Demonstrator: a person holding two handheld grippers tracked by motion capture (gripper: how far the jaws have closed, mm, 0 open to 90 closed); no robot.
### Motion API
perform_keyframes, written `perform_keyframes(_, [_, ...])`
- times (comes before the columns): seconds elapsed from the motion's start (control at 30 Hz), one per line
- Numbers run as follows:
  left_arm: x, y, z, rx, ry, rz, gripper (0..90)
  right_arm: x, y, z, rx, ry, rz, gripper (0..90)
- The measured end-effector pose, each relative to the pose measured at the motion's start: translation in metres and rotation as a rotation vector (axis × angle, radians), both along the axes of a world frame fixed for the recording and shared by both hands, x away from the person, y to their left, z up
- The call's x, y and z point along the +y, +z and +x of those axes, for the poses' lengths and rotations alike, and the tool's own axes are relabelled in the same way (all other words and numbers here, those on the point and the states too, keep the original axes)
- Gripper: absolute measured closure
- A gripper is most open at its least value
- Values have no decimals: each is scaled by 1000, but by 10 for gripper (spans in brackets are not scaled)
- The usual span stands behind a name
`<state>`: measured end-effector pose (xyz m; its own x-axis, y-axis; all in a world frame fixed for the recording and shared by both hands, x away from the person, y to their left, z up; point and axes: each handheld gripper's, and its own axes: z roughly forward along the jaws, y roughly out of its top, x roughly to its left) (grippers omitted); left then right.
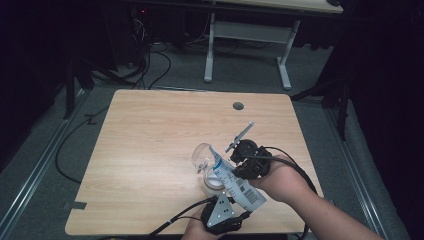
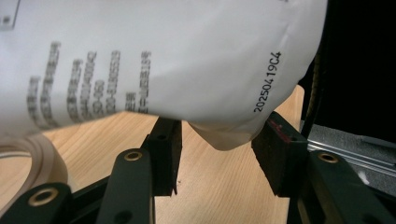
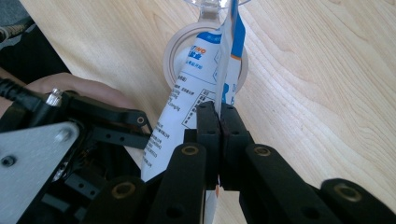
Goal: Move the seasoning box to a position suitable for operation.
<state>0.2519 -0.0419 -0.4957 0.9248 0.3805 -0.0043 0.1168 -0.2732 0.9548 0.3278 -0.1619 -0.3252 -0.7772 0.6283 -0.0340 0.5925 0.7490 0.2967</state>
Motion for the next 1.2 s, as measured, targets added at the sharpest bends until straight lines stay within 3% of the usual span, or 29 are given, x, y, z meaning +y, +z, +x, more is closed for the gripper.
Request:
perform_keyframes(0.67, [2,-22,13,64,44,53,533,-5,-9,-2,17,-3,0,891])
perform_keyframes(1.2, [3,-27,17,71,72,75,531,-9,-12,-3,21,-8,5,891])
